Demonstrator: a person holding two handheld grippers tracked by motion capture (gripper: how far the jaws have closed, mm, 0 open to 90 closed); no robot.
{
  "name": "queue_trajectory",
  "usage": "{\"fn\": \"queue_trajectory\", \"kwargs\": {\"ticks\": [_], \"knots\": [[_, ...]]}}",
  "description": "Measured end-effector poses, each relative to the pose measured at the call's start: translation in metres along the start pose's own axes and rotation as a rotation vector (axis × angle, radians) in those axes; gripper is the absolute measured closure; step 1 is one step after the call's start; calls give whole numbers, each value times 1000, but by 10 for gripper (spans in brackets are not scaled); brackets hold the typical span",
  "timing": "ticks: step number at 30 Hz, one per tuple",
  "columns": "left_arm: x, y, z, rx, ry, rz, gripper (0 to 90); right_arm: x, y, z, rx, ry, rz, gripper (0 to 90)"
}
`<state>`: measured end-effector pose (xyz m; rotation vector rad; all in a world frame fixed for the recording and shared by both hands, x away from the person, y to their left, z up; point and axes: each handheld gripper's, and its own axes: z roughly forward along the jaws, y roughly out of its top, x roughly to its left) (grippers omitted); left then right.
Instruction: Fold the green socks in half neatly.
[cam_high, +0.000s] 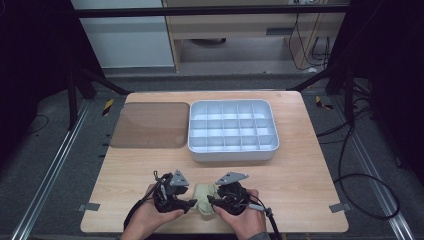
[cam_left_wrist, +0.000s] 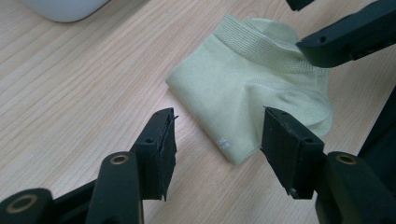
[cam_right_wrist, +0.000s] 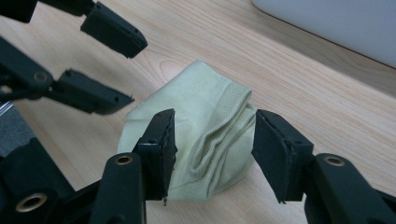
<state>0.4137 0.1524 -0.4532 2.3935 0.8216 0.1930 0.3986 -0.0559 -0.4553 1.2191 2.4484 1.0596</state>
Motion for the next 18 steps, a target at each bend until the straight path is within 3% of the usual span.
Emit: {"fn": "queue_trajectory", "kwargs": {"ticks": [11,18], "knots": [[-2,-4,20,59,12,24,499,-9,-12,13,81,-40,-11,457],[-1,-3,25,63,-10,37,618,-15,-15,15,91,-29,-9,595]]}}
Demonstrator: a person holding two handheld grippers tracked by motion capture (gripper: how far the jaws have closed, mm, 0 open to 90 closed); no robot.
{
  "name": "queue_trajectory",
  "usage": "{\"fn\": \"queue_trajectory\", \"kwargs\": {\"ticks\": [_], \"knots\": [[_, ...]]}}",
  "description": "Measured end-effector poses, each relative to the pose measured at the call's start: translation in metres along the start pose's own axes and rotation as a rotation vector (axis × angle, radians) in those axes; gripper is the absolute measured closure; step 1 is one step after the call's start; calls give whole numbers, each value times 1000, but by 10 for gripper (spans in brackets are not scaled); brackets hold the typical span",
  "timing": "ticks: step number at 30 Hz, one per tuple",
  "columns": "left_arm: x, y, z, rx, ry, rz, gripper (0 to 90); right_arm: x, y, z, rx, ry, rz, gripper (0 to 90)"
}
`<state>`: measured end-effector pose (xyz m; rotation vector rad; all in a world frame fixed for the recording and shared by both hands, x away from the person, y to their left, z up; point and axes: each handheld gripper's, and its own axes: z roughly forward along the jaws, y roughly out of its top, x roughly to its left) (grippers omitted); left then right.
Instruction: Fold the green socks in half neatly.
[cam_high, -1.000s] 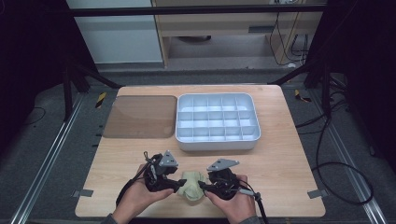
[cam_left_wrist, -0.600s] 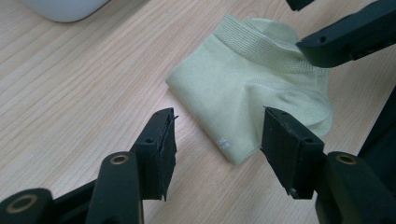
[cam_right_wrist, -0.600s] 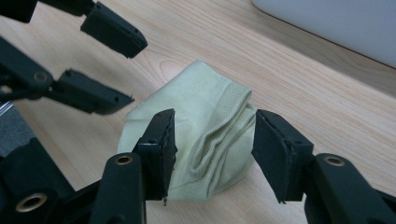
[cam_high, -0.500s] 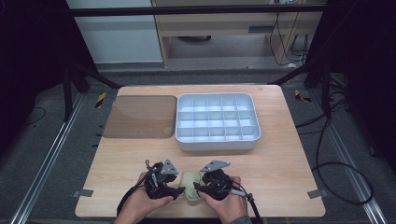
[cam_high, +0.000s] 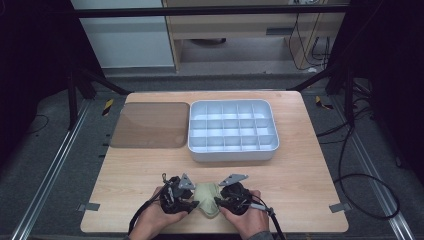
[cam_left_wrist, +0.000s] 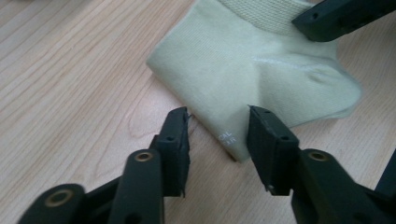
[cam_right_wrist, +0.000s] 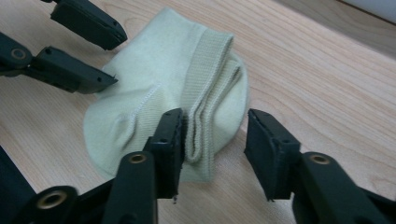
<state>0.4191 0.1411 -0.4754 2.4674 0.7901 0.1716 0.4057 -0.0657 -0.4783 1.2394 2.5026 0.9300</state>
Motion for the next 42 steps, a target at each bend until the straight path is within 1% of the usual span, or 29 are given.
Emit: {"fn": "queue_trajectory", "kwargs": {"ticks": [2,4,5,7,9,12,15,19,27,31,33,34,35,36,37,38,39,40,42], "knots": [[-1,1,1,8,-5,12,656,0,0,1,0,8,-8,625],[0,2,1,11,-17,8,689,2,0,3,10,20,-15,646],[0,2,2,14,-23,7,708,2,-1,4,18,23,-10,658],[0,3,2,19,-30,11,748,2,-1,6,18,38,-16,721],[-1,3,2,22,-31,14,782,3,-1,6,22,45,-27,762],[-1,5,2,32,-31,17,836,3,0,5,31,45,-34,788],[1,5,1,33,-43,5,851,2,0,3,36,46,-38,797],[3,3,0,36,-50,6,857,1,-1,0,38,51,-34,800],[-2,-1,-4,55,-60,23,858,2,-2,2,38,63,-40,801],[-5,-2,-7,35,-39,37,828,6,-2,2,39,69,-64,797],[-5,-1,-10,14,-19,32,743,7,-2,1,39,69,-69,796],[-5,0,-13,0,-9,34,721,7,-2,0,39,71,-69,795],[-4,1,-15,-17,2,26,682,6,-2,0,37,74,-74,795],[-3,3,-16,-31,15,14,623,6,-2,1,39,76,-74,794],[-1,4,-16,-33,21,10,577,6,-2,1,38,79,-74,793],[0,5,-15,-41,32,2,573,5,-2,1,41,80,-72,792],[2,5,-13,-41,26,-11,557,5,-1,1,42,77,-73,791],[3,6,-10,-39,11,-24,538,5,-1,1,39,77,-76,790],[5,5,-5,-29,14,-33,526,5,-1,1,39,76,-74,789]]}}
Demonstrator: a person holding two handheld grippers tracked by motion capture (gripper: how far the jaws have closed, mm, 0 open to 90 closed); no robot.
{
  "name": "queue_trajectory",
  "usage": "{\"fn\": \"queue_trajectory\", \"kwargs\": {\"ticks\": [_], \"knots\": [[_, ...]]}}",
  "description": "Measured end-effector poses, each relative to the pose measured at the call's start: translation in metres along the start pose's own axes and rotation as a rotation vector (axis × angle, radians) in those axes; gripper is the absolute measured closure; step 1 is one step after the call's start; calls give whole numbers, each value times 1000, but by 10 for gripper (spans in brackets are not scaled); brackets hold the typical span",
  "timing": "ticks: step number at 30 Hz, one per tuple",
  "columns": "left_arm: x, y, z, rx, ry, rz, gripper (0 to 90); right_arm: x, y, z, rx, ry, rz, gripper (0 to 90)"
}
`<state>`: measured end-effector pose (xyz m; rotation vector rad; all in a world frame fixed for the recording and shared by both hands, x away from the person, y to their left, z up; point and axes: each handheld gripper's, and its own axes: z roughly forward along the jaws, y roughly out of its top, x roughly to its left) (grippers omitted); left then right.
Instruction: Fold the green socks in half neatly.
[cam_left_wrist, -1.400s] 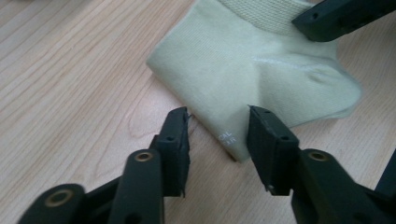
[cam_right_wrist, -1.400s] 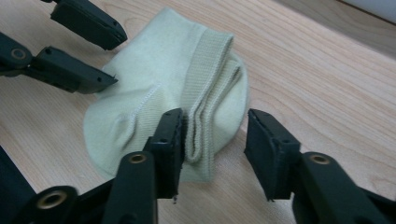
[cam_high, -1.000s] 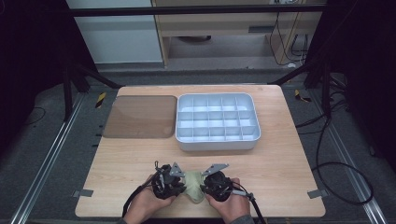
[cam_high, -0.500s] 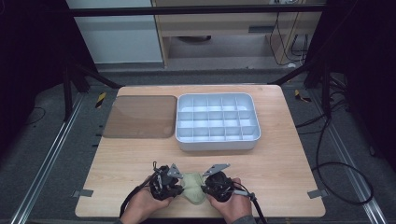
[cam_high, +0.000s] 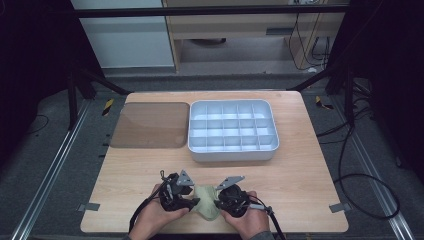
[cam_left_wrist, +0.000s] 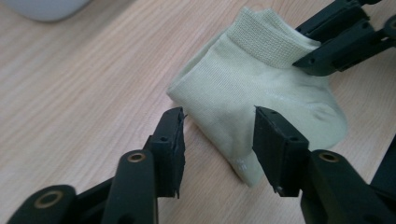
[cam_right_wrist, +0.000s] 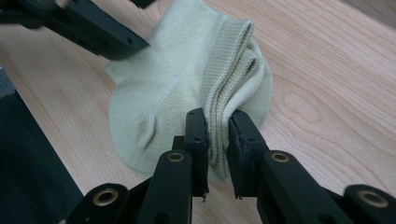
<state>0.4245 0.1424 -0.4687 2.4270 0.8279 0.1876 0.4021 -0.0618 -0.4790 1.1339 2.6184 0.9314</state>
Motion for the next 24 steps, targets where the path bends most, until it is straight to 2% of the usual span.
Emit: {"fn": "queue_trajectory", "kwargs": {"ticks": [2,5,14,17,20,24], "knots": [[1,0,4,3,4,-5,519,1,0,0,2,2,-3,789],[1,0,7,15,15,9,510,2,0,0,1,4,-5,788],[3,-4,9,20,3,27,492,2,0,1,5,2,-8,769],[1,-4,4,23,8,29,486,2,1,-1,-11,-17,-1,678],[-1,-5,-6,2,18,25,472,1,3,-4,-22,-17,-1,608],[-4,-11,-12,-2,-4,0,485,-3,8,-11,-45,-21,8,555]]}}
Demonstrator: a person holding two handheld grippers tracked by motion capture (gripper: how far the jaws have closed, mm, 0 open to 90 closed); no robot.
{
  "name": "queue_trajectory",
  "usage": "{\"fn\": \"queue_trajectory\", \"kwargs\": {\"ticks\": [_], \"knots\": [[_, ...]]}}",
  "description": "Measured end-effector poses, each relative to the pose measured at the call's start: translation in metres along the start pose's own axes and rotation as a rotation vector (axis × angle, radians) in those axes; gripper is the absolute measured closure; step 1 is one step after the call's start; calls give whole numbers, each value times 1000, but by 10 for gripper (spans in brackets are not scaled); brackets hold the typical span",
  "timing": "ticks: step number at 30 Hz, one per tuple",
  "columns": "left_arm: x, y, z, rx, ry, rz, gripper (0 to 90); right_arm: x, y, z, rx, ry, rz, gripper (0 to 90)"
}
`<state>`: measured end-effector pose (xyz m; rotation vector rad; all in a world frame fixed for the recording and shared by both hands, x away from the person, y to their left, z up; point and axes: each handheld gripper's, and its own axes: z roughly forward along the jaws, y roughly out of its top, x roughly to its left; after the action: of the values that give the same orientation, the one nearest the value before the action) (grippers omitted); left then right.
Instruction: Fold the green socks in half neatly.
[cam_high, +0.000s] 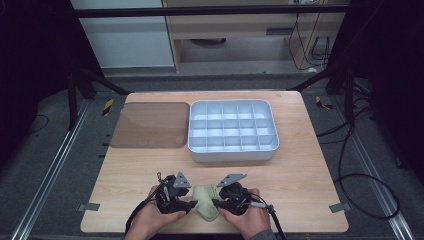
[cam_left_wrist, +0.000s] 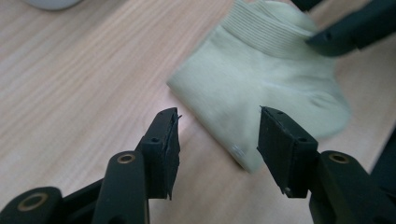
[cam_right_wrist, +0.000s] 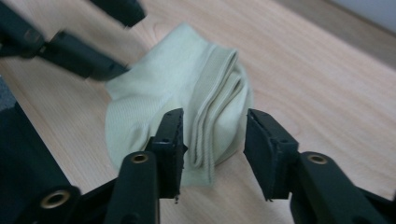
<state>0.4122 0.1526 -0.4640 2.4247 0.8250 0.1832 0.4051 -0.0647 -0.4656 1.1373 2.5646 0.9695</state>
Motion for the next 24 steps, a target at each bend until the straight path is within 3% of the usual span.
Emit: {"fn": "queue_trajectory", "kwargs": {"ticks": [8,12,16,24], "knots": [[-9,-9,8,41,-5,2,485,-8,16,0,-13,-2,7,524],[-10,-11,12,50,-8,-2,492,-8,20,10,11,13,-2,511],[-7,-11,11,48,-3,8,551,-7,17,18,62,15,1,521],[-5,-9,13,48,0,44,733,-6,11,20,89,22,-9,565]]}}
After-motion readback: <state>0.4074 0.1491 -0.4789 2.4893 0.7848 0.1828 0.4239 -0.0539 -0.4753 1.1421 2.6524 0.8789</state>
